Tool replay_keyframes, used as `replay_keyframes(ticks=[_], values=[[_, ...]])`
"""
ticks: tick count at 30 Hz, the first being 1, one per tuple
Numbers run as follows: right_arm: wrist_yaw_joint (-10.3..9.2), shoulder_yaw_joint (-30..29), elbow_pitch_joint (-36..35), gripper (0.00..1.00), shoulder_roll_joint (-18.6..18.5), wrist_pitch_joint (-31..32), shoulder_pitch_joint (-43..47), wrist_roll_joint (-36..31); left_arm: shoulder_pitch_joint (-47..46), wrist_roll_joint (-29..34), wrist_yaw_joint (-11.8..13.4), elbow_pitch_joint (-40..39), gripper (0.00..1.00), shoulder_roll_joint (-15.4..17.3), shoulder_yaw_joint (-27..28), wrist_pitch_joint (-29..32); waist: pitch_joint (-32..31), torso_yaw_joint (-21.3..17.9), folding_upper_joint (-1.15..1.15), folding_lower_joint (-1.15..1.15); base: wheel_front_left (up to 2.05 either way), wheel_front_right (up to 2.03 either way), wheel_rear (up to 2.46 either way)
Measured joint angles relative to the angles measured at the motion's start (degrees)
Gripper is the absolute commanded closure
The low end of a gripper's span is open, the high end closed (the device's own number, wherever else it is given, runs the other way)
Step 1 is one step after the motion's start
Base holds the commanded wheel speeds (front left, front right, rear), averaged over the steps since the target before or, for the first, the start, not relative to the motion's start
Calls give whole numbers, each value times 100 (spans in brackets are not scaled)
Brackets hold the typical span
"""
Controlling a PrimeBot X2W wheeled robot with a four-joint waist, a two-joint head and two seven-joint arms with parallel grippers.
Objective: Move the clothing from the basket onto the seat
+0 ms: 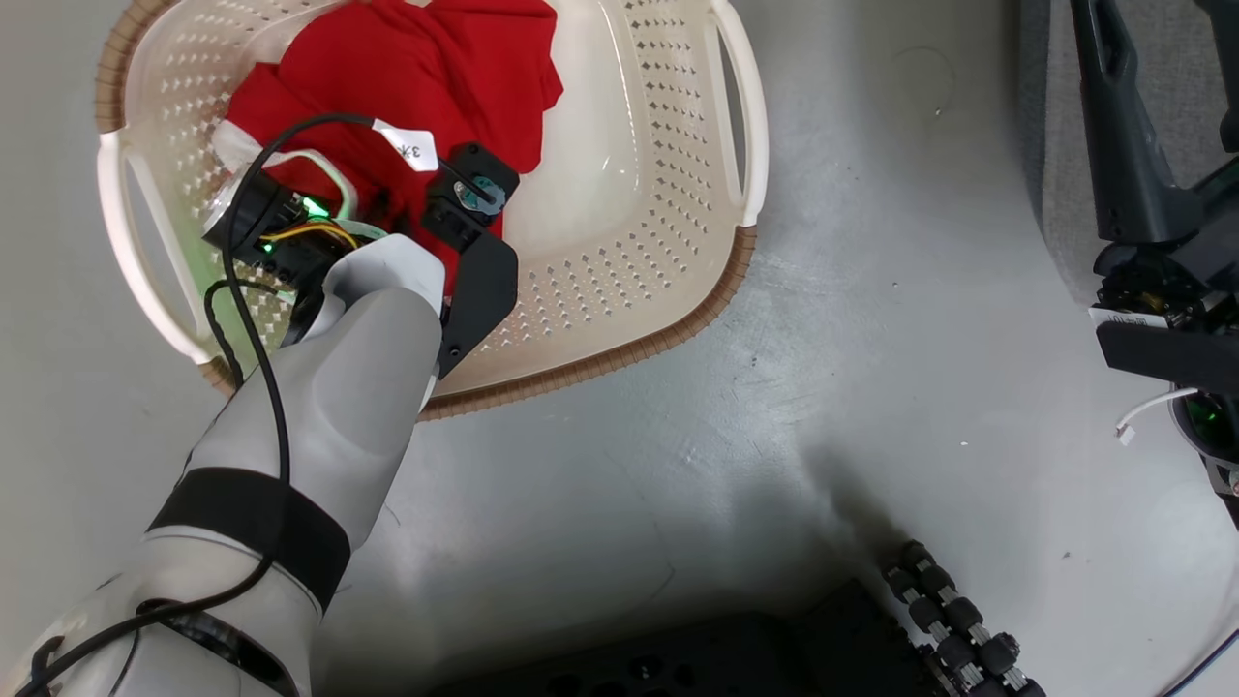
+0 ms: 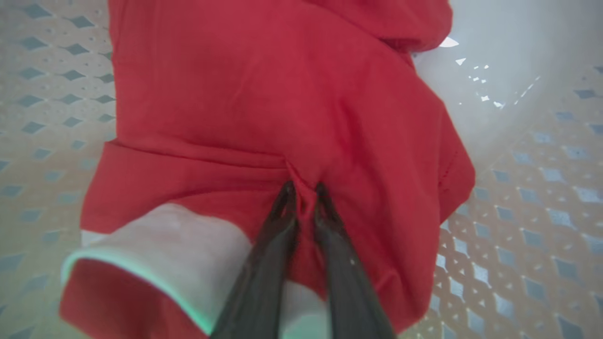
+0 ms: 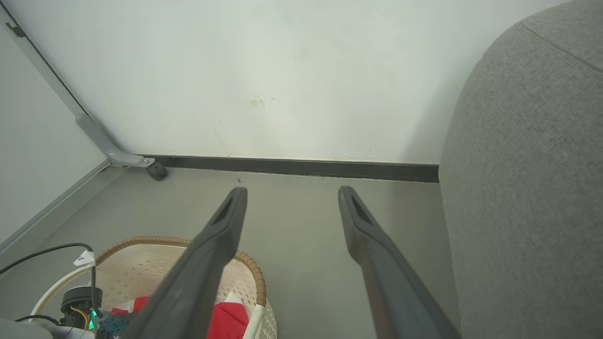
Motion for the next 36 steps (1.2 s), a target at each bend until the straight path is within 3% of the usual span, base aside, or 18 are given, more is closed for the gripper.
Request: replay_keyframes(ticks=[13, 22, 36], values=[[0, -25, 499, 0, 13, 0, 1, 56, 244, -111, 1, -68, 100, 3, 291, -480, -389, 15, -1, 0, 0, 0, 0], [0, 146, 937, 0, 53, 0, 13, 56, 857, -1006, 0, -734, 100, -2, 902, -1311, -968, 123, -1, 0, 0, 0, 0], [0, 312, 1534, 0, 29, 1, 361, 51, 1891, -2209, 0, -1827, 100, -4, 848, -2583, -2058, 439, -1, -1, 0, 0, 0]])
